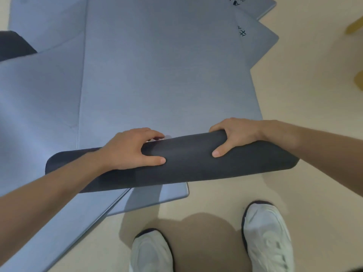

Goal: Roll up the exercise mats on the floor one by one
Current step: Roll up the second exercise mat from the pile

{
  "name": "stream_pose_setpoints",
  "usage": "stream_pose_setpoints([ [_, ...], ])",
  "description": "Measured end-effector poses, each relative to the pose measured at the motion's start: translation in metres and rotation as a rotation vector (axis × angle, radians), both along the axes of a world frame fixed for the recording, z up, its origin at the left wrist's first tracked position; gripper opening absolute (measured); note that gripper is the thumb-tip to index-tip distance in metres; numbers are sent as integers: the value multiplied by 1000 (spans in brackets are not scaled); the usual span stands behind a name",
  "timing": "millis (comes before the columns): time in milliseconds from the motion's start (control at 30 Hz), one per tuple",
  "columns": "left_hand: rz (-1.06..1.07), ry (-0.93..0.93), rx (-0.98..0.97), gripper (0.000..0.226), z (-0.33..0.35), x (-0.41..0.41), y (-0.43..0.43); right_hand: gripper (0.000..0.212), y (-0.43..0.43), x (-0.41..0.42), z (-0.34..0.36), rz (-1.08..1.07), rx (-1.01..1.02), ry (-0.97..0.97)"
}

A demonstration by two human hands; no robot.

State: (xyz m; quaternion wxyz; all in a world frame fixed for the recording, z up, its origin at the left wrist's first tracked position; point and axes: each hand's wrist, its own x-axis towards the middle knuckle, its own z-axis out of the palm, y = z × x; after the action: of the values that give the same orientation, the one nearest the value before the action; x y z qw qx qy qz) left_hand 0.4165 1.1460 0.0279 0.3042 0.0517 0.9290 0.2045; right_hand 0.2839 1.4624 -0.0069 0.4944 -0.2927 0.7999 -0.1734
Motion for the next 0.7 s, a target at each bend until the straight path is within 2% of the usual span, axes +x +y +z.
stream_pose_setpoints([
  [100,0,306,20,79,3,32,22,55,0,-7,-2,-39,7,-42],
  [200,-95,445,-190,101,-14,64,47,66,-1,-10,-6,-13,37,54],
  [300,-216,434,-356,123,-34,64,45,80,-3,-11,-6,24,91,160],
  [400,-251,444,-394,127,-41,40,35,95,-3,-13,-3,13,103,362],
  [467,-231,403,-374,127,-37,21,30,95,-5,-8,0,-17,29,584],
  [600,-189,222,-234,125,-22,-22,15,77,-12,29,3,-49,-217,908],
  [700,-92,53,-89,113,-13,-54,3,82,-9,56,-6,44,-174,1060],
])
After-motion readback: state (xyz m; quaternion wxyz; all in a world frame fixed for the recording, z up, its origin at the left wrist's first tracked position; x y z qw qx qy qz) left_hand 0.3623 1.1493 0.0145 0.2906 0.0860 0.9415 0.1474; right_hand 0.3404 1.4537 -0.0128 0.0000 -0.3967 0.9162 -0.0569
